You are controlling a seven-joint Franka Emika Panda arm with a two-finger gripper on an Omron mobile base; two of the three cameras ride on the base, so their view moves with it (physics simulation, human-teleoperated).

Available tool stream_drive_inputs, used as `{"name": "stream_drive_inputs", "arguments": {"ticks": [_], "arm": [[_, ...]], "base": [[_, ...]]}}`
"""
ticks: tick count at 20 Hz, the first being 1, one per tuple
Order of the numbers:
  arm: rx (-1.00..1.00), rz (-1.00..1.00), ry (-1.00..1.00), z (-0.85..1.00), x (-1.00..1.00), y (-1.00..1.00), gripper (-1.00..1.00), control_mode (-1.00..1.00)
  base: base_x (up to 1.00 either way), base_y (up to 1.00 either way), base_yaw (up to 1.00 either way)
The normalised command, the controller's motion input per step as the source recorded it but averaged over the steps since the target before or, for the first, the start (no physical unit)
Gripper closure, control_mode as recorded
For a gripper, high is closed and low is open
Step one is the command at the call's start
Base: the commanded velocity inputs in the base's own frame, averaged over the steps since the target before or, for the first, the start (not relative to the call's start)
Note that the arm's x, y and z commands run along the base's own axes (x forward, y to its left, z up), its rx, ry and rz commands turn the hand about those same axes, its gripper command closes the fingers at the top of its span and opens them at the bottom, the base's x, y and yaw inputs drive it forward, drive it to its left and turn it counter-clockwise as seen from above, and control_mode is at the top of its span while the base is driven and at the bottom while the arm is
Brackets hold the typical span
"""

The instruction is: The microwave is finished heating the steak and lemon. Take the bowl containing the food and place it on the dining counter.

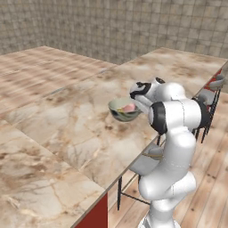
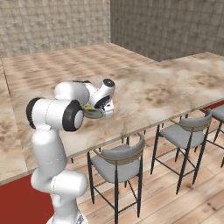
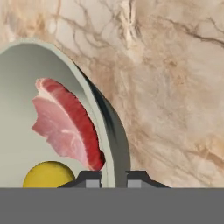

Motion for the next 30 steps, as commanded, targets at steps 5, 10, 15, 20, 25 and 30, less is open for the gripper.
{"name": "stream_drive_inputs", "arguments": {"ticks": [5, 10, 15, 20, 25, 30], "arm": [[-0.05, -0.07, 0.0, -0.62, 0.49, 0.1, 1.0, -1.0], [-0.06, -0.03, 0.0, -0.44, 0.28, 0.08, 1.0, -1.0], [-0.02, -0.02, 0.0, -0.1, 0.19, 0.06, -1.0, -1.0], [0.01, 0.0, -0.1, 0.24, -0.5, -0.08, -1.0, -1.0], [0.01, 0.0, -0.28, 0.66, -0.96, -0.06, -1.0, -1.0], [0.0, 0.0, -0.34, 0.84, -1.0, 0.0, -1.0, -1.0]], "base": [[0.0, 0.0, 0.0], [0.0, 0.0, 0.0], [0.0, 0.0, 0.0], [0.0, 0.0, 0.0], [0.0, 0.0, 0.0], [0.0, 0.0, 0.0]]}}
